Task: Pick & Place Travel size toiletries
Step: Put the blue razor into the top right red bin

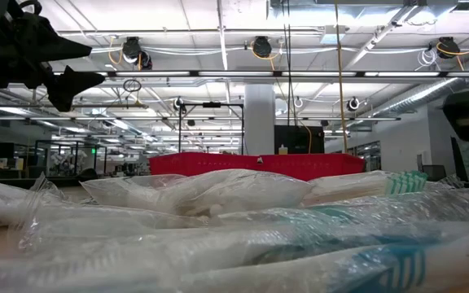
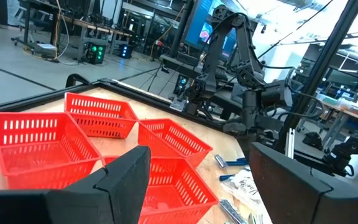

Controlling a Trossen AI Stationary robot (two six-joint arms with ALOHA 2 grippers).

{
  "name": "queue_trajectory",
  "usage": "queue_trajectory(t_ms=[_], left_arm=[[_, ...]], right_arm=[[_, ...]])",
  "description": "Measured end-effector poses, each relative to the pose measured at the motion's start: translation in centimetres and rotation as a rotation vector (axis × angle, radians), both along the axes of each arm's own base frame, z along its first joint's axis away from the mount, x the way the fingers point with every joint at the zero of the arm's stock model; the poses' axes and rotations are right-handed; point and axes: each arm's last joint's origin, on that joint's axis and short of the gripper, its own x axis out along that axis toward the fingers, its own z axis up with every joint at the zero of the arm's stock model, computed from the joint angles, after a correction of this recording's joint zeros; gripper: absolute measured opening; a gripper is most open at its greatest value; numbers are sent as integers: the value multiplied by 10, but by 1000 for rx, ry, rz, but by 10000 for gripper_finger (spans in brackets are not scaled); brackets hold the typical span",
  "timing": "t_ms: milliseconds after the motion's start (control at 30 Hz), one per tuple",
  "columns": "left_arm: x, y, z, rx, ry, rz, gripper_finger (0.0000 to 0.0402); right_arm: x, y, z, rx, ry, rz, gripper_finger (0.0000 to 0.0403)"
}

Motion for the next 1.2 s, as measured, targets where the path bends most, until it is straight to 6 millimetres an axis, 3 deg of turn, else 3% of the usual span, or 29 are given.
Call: queue_trajectory(t_ms=[433,767,1200], left_arm=[[0,0,0,0,0,0,271],[0,0,0,0,0,0,271],[0,0,0,0,0,0,271]], right_arm=[[-8,4,6,200,168,-27,86],[-9,2,15,195,100,1,86],[-10,6,6,180,148,16,86]])
